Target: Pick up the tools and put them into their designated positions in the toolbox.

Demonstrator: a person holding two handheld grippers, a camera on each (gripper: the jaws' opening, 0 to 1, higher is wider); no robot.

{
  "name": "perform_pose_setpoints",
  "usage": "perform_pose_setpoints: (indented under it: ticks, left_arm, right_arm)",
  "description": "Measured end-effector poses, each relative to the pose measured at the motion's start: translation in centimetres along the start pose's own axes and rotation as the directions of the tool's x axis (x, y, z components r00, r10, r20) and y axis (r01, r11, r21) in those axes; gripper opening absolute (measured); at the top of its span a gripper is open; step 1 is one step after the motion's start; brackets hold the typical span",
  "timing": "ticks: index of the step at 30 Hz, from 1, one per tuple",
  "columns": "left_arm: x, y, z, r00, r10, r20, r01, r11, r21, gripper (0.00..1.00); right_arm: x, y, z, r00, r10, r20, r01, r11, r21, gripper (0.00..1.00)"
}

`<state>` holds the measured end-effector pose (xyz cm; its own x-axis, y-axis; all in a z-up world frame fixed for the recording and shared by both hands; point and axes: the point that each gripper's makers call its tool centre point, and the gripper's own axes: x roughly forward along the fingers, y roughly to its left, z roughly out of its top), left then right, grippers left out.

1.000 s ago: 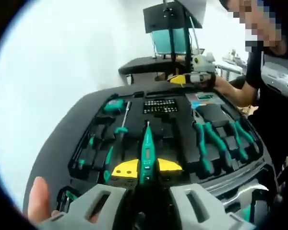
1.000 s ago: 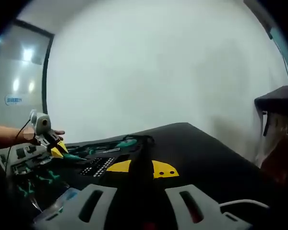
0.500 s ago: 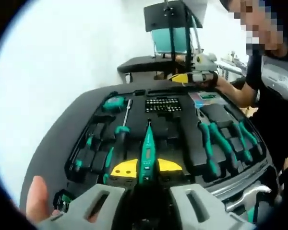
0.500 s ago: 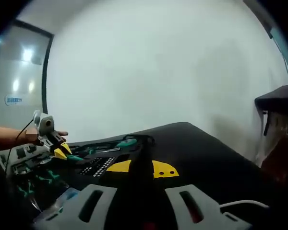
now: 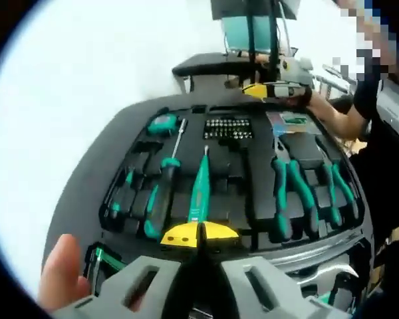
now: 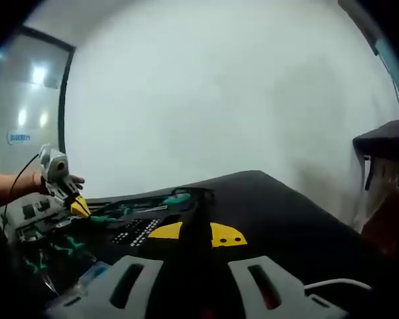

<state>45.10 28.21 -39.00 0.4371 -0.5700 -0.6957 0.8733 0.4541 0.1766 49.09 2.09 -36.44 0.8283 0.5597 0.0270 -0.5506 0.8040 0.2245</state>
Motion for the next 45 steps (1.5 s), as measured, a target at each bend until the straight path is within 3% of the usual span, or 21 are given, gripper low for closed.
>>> perform_pose_setpoints:
  ticks: [4, 6, 9, 11, 14, 17, 19, 21, 22, 24, 25, 26, 29, 36, 39, 40, 41, 42, 43, 44, 45]
  left_arm:
    - [0.1, -0.5, 0.2, 1.000, 0.022, 0.002, -0.022, 0.999, 0.044, 0.00]
    - [0.3, -0.6, -0.3, 0.999, 0.038, -0.033, -0.037, 0.998, 0.043, 0.00]
    - [0.2, -0.4, 0.2, 0.999, 0.044, 0.000, -0.044, 0.999, 0.023, 0.00]
    - [0.2, -0.6, 0.3, 0.999, 0.044, 0.008, -0.044, 0.999, 0.020, 0.00]
    - [0.6, -0.5, 0.4, 0.998, 0.058, -0.001, -0.058, 0.998, 0.023, 0.00]
    - [0.5, -0.3, 0.4, 0.998, 0.064, -0.002, -0.064, 0.997, 0.032, 0.00]
    - [0.3, -0.3, 0.9, 0.998, 0.058, 0.031, -0.059, 0.997, 0.043, 0.00]
    - [0.2, -0.1, 1.1, 0.997, 0.064, 0.046, -0.066, 0.997, 0.043, 0.00]
    - [0.2, -0.1, 1.0, 0.997, 0.067, 0.046, -0.069, 0.997, 0.044, 0.00]
    - [0.5, 0.3, 0.4, 0.997, 0.070, 0.035, -0.072, 0.997, 0.042, 0.00]
    - [0.8, 0.2, 0.0, 0.998, 0.058, 0.031, -0.059, 0.998, 0.027, 0.00]
    - [0.9, 0.2, -0.1, 0.998, 0.058, 0.036, -0.059, 0.998, 0.023, 0.00]
    - [1.0, 0.1, 0.0, 0.996, 0.056, 0.074, -0.058, 0.998, 0.023, 0.00]
    - [1.1, -0.1, 0.1, 0.991, 0.065, 0.119, -0.068, 0.997, 0.025, 0.00]
    - [1.2, 0.1, 0.1, 0.994, 0.075, 0.085, -0.076, 0.997, 0.009, 0.00]
    - [1.6, -1.2, -0.7, 0.999, 0.011, 0.032, -0.011, 1.000, -0.005, 0.00]
    - [1.5, -1.4, -3.4, 0.994, -0.002, -0.113, -0.006, 0.998, -0.068, 0.00]
    - [1.5, -1.2, -2.4, 0.998, -0.013, -0.058, 0.008, 0.996, -0.090, 0.00]
    - [1.6, -0.7, -2.6, 0.998, 0.015, -0.065, -0.023, 0.992, -0.122, 0.00]
    - [1.5, -0.6, -1.5, 1.000, 0.021, -0.014, -0.022, 0.997, -0.080, 0.00]
    - [1.4, -0.6, -1.4, 1.000, 0.025, -0.008, -0.025, 0.996, -0.080, 0.00]
  right_arm:
    - [0.6, 5.7, 1.9, 0.988, 0.157, -0.006, -0.156, 0.984, -0.090, 0.00]
    - [1.5, 10.3, 3.1, 0.956, 0.289, -0.057, -0.292, 0.955, -0.048, 0.00]
    - [3.9, 14.4, 3.2, 0.923, 0.357, -0.144, -0.372, 0.923, -0.101, 0.00]
    - [6.8, 16.0, 1.4, 0.918, 0.320, -0.235, -0.371, 0.903, -0.215, 0.00]
    - [10.1, 18.9, -3.2, 0.873, 0.316, -0.372, -0.426, 0.866, -0.262, 0.00]
    - [12.3, 18.5, -5.8, 0.881, 0.251, -0.401, -0.406, 0.837, -0.367, 0.00]
    - [13.0, 18.5, -6.2, 0.892, 0.261, -0.370, -0.387, 0.862, -0.326, 0.00]
    - [13.1, 19.6, -6.4, 0.864, 0.328, -0.382, -0.431, 0.874, -0.223, 0.00]
    - [13.2, 19.5, -6.4, 0.869, 0.319, -0.378, -0.426, 0.872, -0.243, 0.00]
    - [14.1, 19.6, -7.2, 0.868, 0.310, -0.388, -0.450, 0.822, -0.350, 0.00]
    - [14.1, 20.1, -7.2, 0.877, 0.328, -0.350, -0.444, 0.833, -0.331, 0.00]
    - [14.1, 20.5, -7.0, 0.868, 0.355, -0.347, -0.470, 0.811, -0.347, 0.00]
    - [13.8, 20.5, -7.3, 0.866, 0.345, -0.363, -0.473, 0.803, -0.363, 0.00]
    - [12.9, 19.5, -7.4, 0.871, 0.320, -0.374, -0.434, 0.857, -0.278, 0.00]
    - [13.5, 19.6, -7.6, 0.870, 0.308, -0.385, -0.440, 0.837, -0.325, 0.00]
    - [13.3, 19.1, -8.2, 0.879, 0.262, -0.399, -0.416, 0.830, -0.372, 0.00]
    - [13.1, 19.4, -8.6, 0.869, 0.271, -0.413, -0.458, 0.756, -0.467, 0.00]
    - [11.6, 20.2, -9.3, 0.877, 0.260, -0.404, -0.435, 0.786, -0.439, 0.00]
    - [11.0, 20.4, -9.6, 0.877, 0.262, -0.403, -0.437, 0.784, -0.440, 0.00]
    - [11.8, 19.9, -9.2, 0.870, 0.276, -0.409, -0.437, 0.815, -0.381, 0.00]
    - [12.5, 19.5, -8.7, 0.866, 0.286, -0.411, -0.441, 0.824, -0.355, 0.00]
